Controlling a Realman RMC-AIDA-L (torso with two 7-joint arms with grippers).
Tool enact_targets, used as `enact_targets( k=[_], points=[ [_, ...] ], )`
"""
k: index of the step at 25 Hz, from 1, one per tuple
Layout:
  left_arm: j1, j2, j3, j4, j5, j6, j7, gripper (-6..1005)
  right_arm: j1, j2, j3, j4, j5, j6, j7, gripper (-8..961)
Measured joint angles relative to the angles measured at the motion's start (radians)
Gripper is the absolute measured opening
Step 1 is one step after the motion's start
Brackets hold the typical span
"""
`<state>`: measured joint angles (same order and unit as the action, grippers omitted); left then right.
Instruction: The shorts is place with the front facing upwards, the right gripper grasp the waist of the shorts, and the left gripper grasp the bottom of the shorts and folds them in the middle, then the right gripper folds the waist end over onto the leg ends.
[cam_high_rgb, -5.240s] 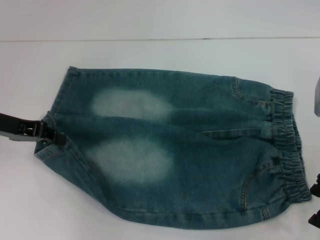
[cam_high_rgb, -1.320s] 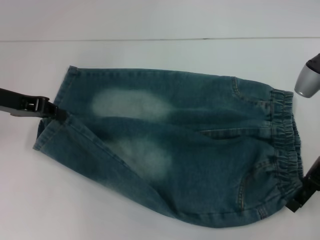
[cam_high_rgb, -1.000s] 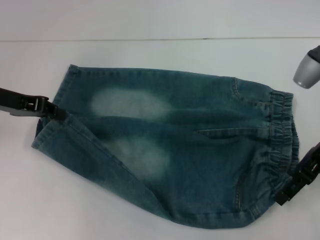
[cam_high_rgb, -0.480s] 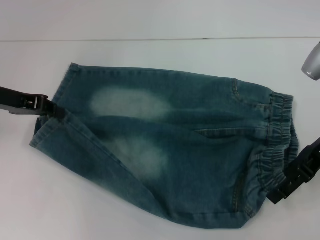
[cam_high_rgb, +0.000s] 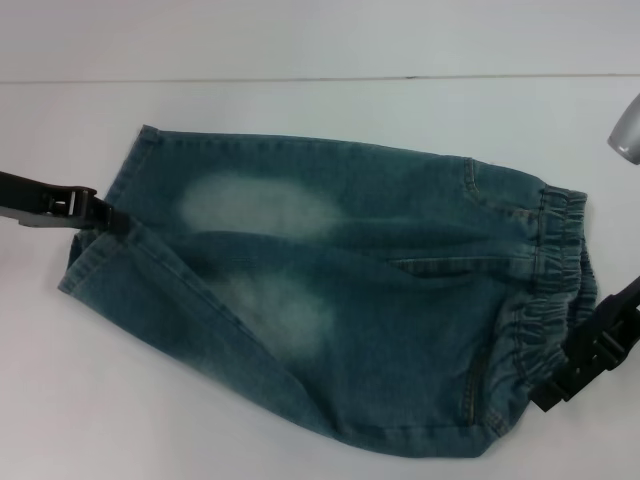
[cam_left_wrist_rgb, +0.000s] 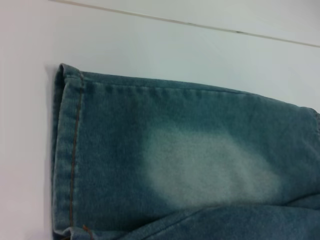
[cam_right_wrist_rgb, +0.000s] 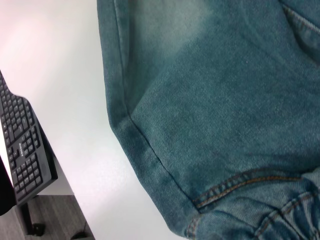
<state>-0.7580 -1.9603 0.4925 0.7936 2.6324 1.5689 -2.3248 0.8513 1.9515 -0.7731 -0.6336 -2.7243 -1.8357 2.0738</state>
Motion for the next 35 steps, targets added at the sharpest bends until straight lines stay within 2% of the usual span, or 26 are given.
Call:
enact_targets(
  k=[2,8,13,22,26,30,33,35],
  points=[
    [0.0,0.001,0.0,-0.009,0.0,-0.005,0.002,33,-0.001,0.006,0.001,0.0,0.0,0.01,-0.015,945],
    [0.0,0.002,-0.002,-0.011,0.0,-0.007,0.004,33,-0.007,0.018,-0.008,-0.003,-0.005,0.031,-0.038,790],
    [0.0,0.003,-0.003,-0.01,0.0,-0.007,0.004,32,-0.008,0.017,-0.009,-0.009,-0.005,0.042,-0.039,539],
    [0.0,0.005,-0.004,-0.006,0.0,-0.007,0.0,33,-0.013,0.015,-0.006,-0.002,-0.001,0.062,-0.056,252],
    [0.0,0.011,-0.019,-0.005,-0.009,-0.006,-0.002,33,-0.029,0.006,0.04,-0.002,0.005,0.053,-0.078,87],
    [0.001,0.018,-0.055,-0.005,-0.039,-0.013,-0.017,33,-0.069,-0.022,0.136,-0.008,0.064,0.035,-0.103,62],
    [0.005,0.018,-0.091,-0.004,-0.058,-0.059,-0.021,33,-0.122,-0.045,0.193,-0.004,0.165,0.042,-0.106,49],
    [0.008,0.018,-0.098,-0.01,-0.077,-0.101,-0.022,32,-0.164,-0.051,0.221,-0.001,0.243,0.059,-0.106,48]
  ],
)
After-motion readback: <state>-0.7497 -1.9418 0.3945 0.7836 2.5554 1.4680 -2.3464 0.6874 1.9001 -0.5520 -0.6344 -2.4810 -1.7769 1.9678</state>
